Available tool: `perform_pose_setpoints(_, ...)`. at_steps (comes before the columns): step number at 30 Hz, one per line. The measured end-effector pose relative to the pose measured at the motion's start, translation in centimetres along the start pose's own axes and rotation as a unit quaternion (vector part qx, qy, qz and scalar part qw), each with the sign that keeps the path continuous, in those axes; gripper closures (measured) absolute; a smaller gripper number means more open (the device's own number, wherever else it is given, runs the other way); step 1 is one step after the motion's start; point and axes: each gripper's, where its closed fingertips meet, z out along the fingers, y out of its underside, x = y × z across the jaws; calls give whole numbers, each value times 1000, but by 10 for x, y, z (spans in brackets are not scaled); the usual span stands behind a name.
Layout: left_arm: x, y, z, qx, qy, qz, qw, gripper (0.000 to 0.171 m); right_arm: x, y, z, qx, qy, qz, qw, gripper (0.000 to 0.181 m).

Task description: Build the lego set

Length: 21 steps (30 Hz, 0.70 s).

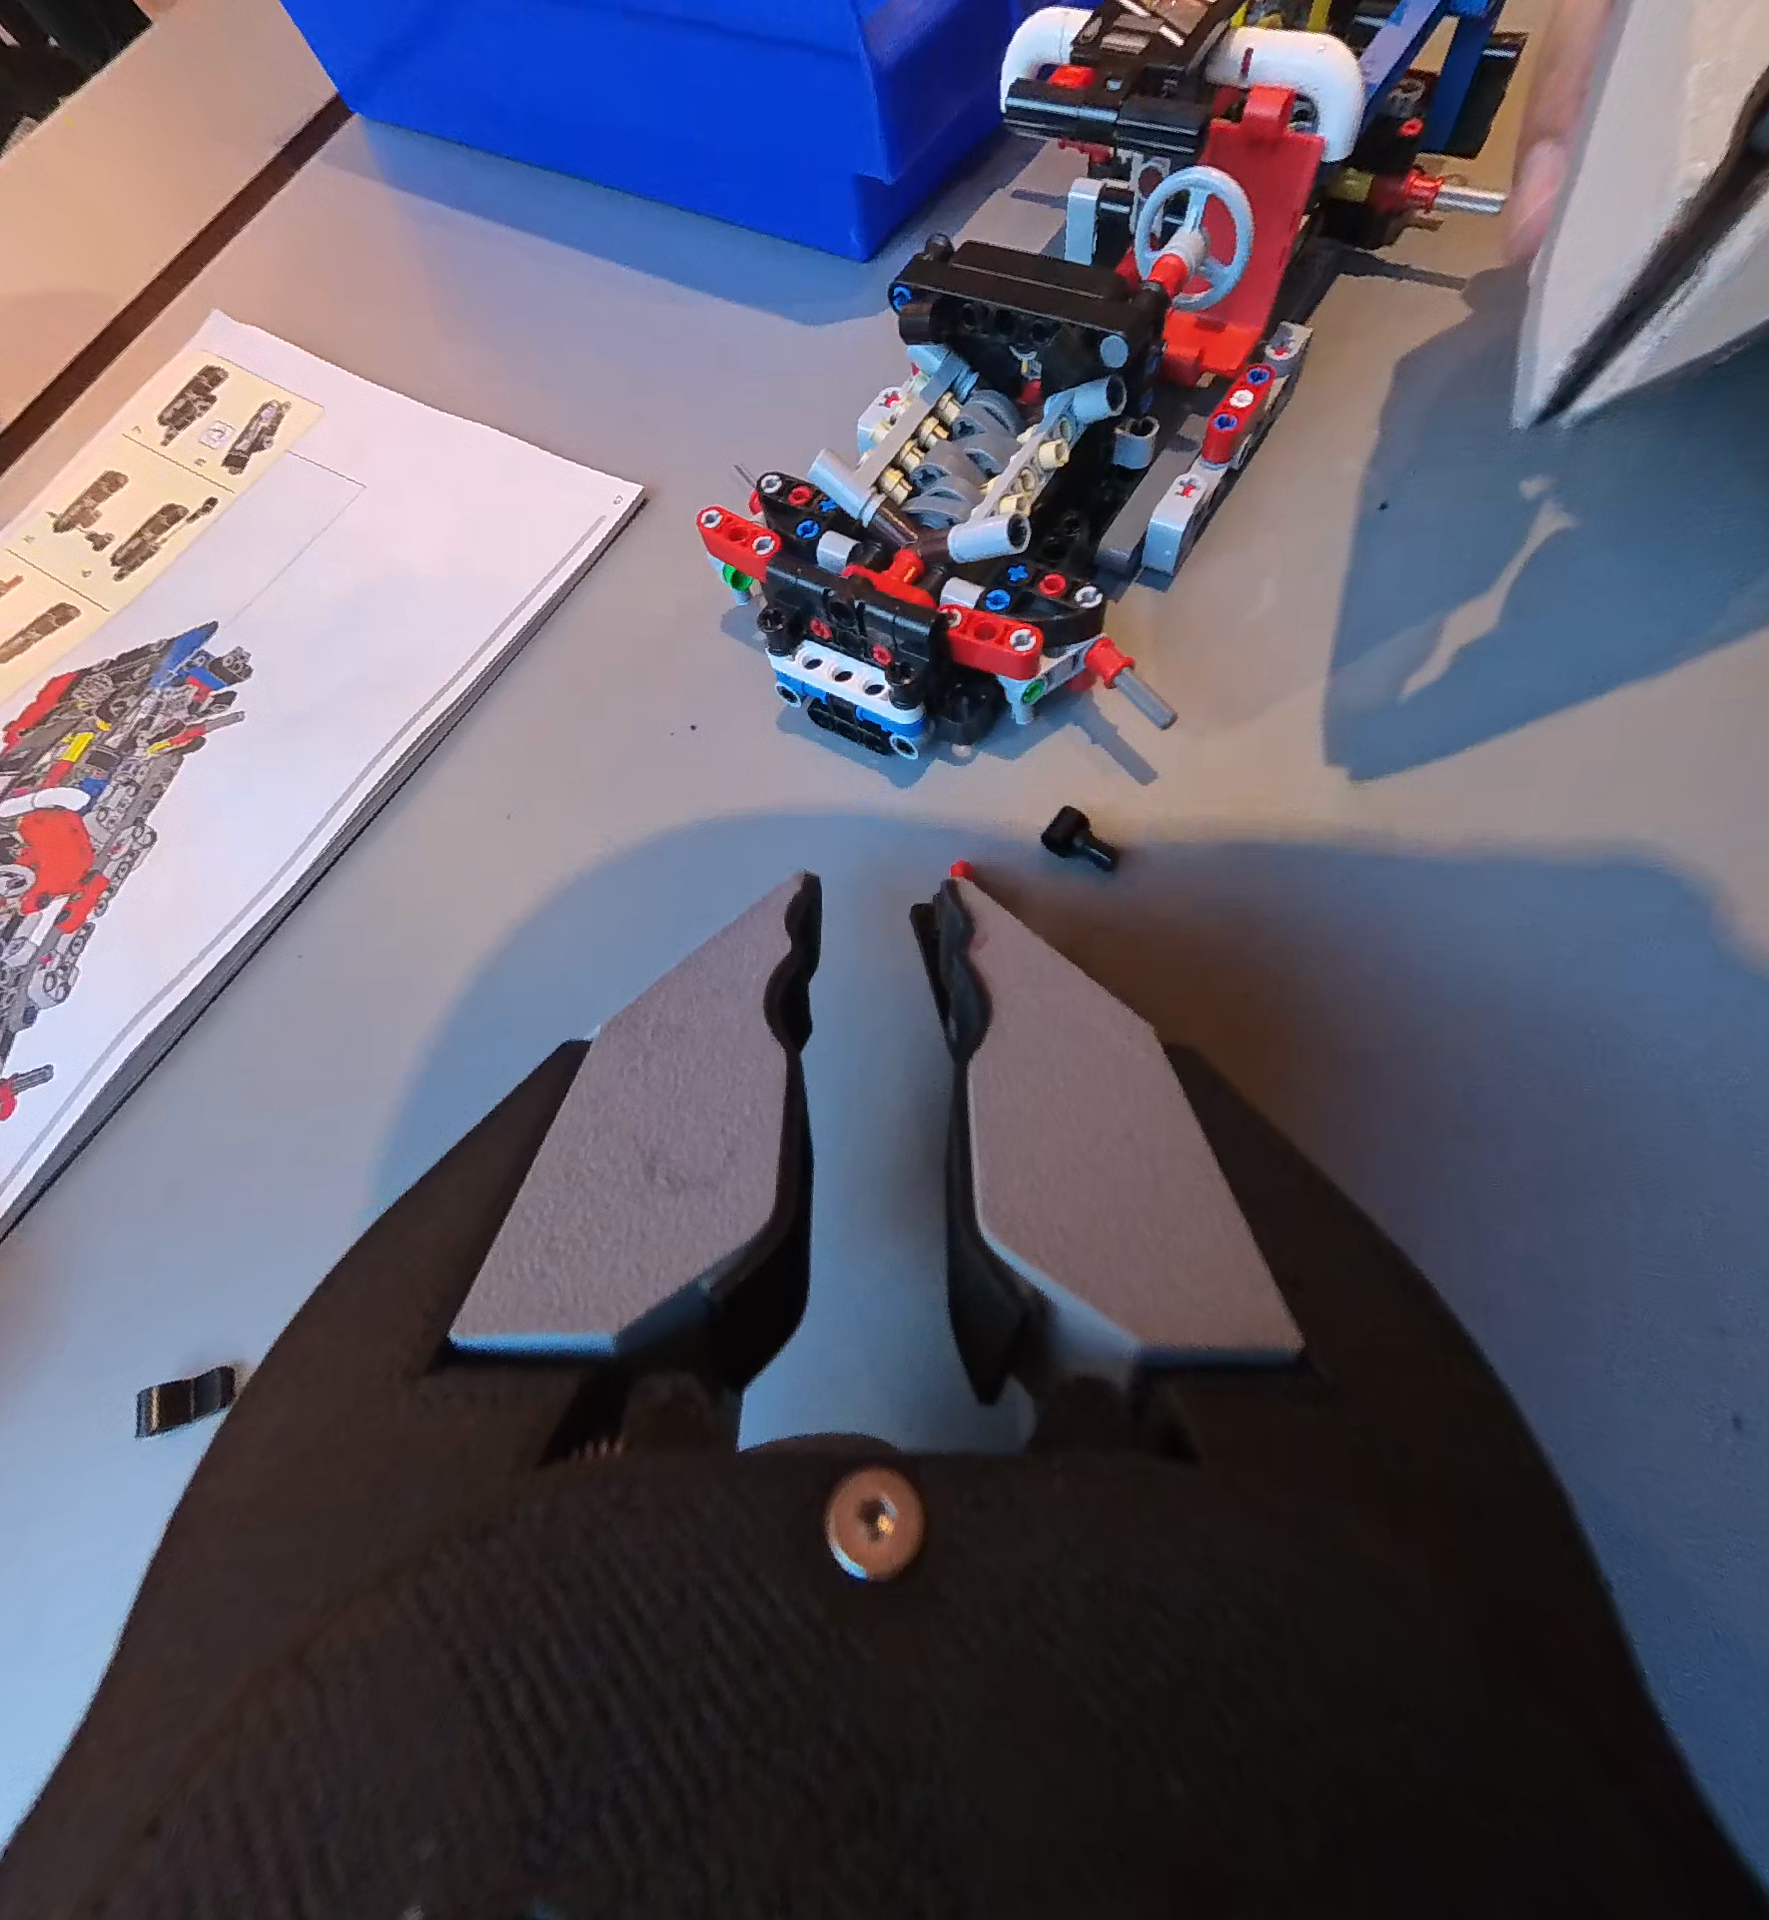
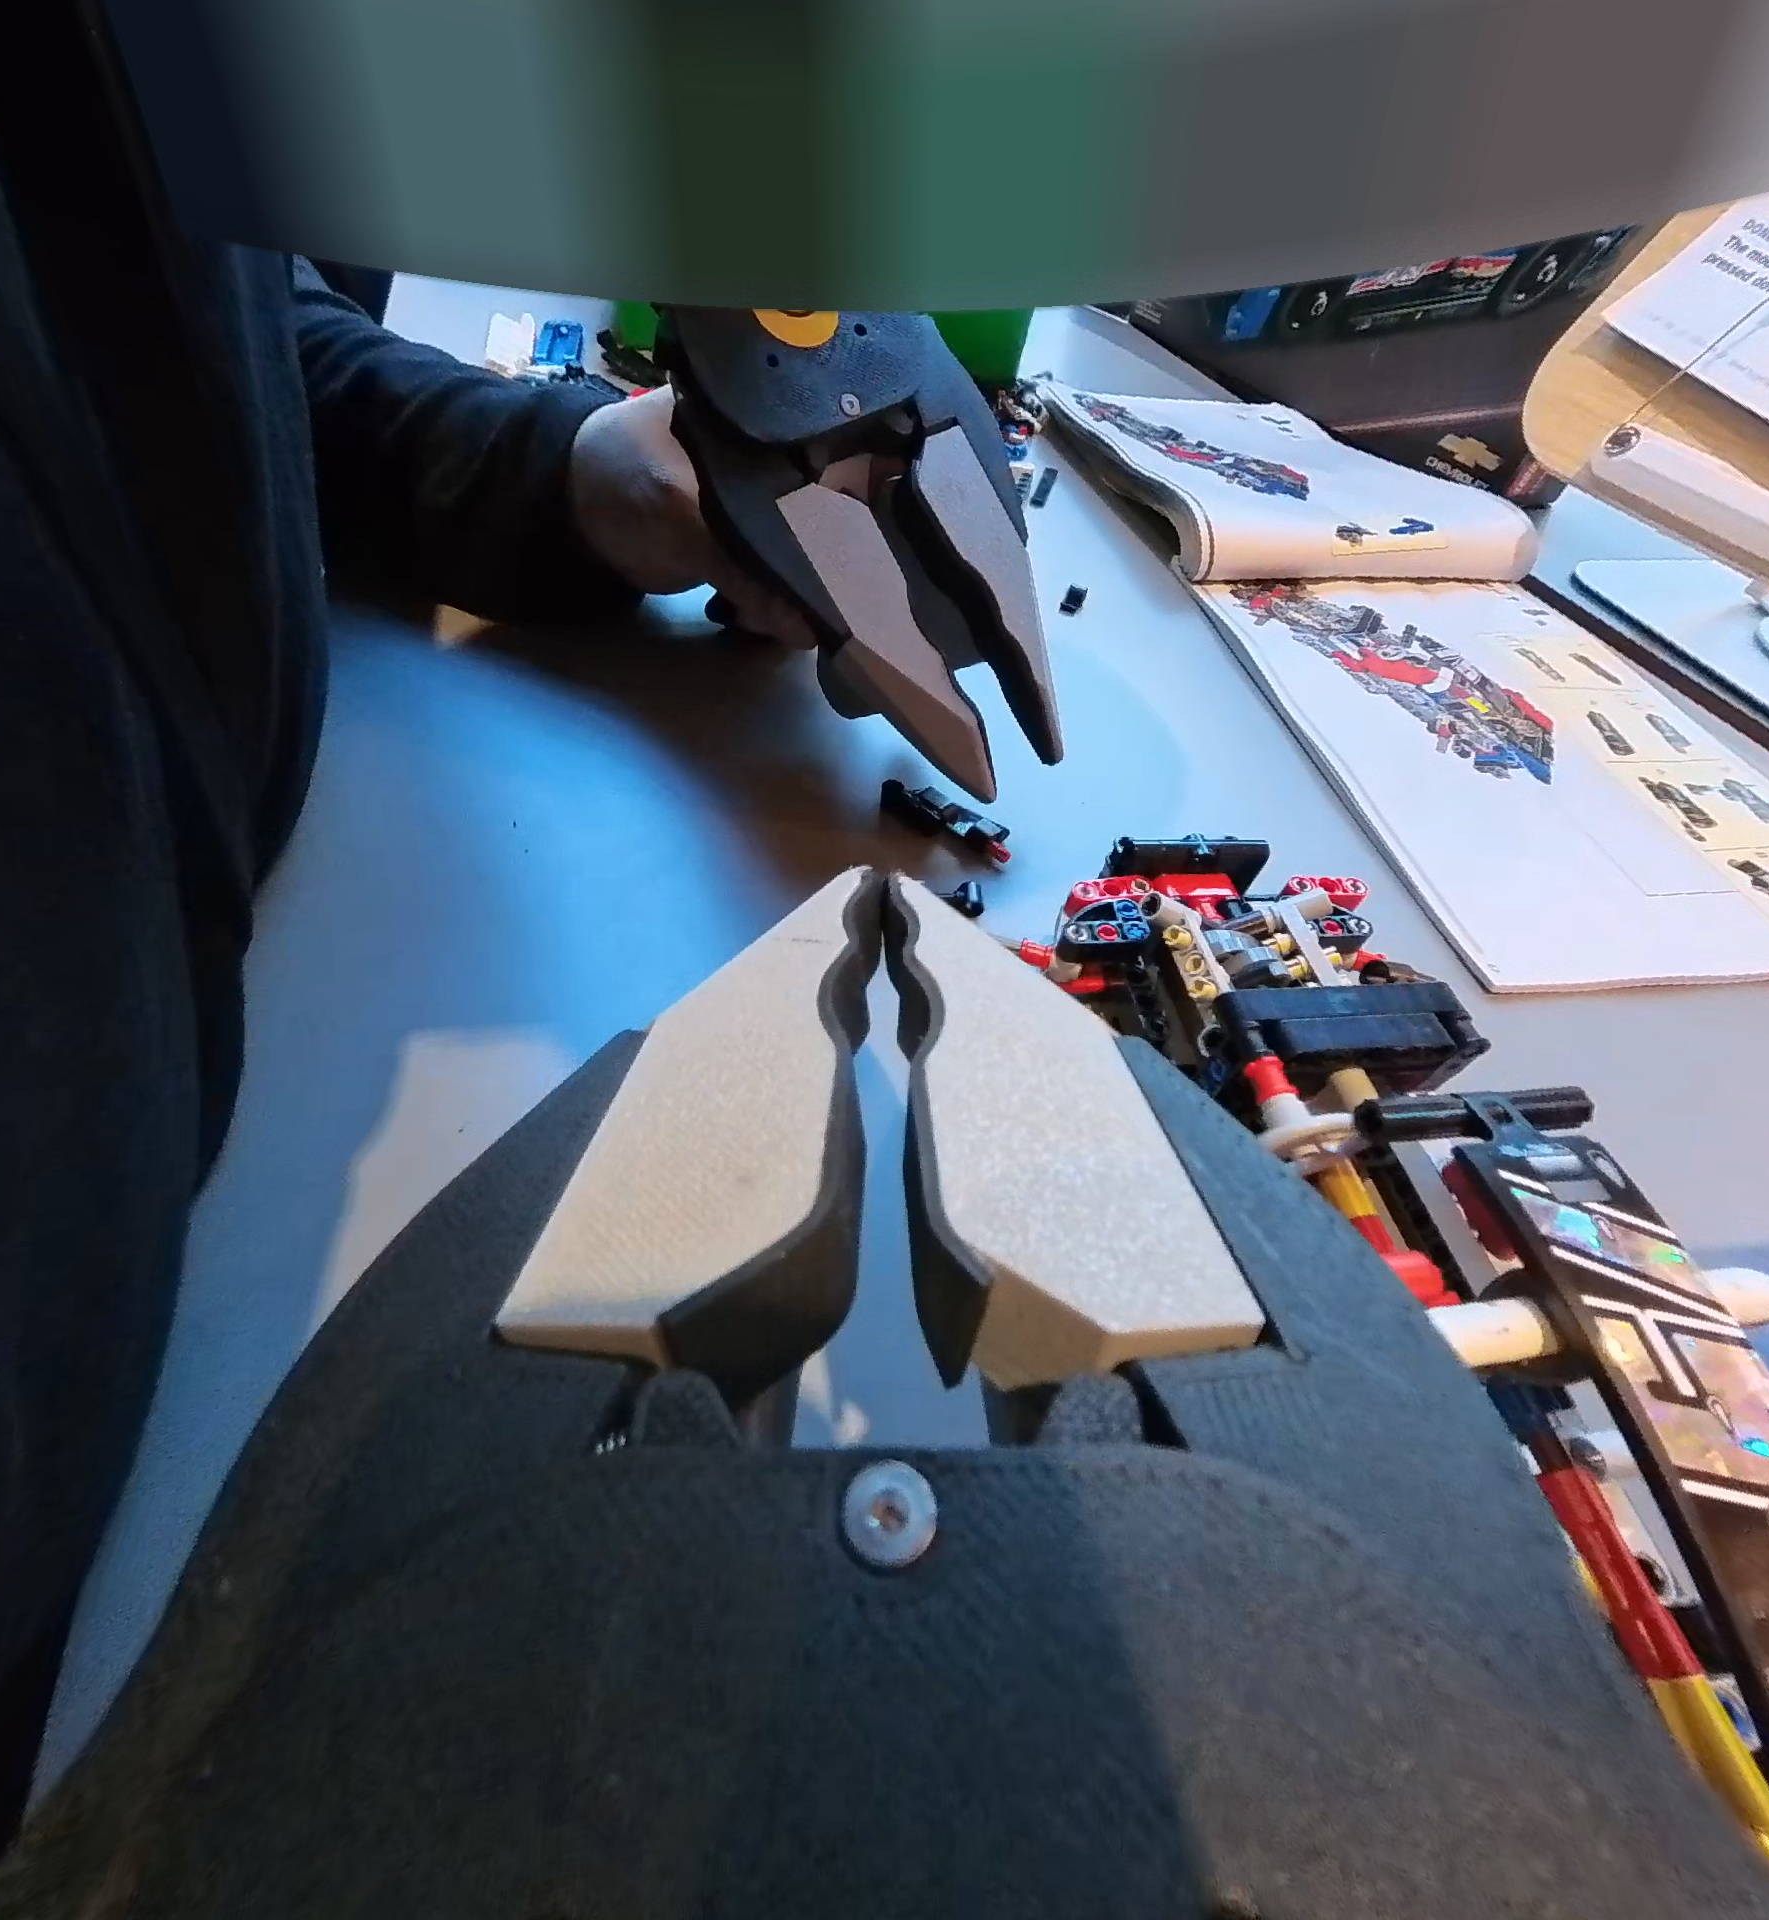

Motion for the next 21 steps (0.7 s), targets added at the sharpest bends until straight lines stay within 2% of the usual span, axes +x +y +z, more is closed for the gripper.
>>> perform_pose_setpoints(8, -9, -4, -6, 23, 0, -39, 999, 153, 6, -2, -2, 9, 6, 10, 1000, 181)
perform_pose_setpoints(10, -23, -7, -10, 42, -18, -52, 998, 155, 9, -3, -2, 12, 10, 15, 1000, 181)
perform_pose_setpoints(14, -83, -23, -28, 48, -57, -98, 992, 161, 17, -6, -6, 29, 17, 39, 999, 181)
perform_pose_setpoints(17, -156, -32, -17, -14, -91, -55, 994, 165, 19, -13, -13, 62, 15, 50, 997, 181)
perform_pose_setpoints(19, -212, -25, 0, -64, -112, -39, 991, 166, 19, -17, -18, 78, 17, 50, 996, 181)
perform_pose_setpoints(21, -261, 7, 17, -145, -141, -32, 979, 167, 20, -18, -19, 84, 21, 49, 995, 181)
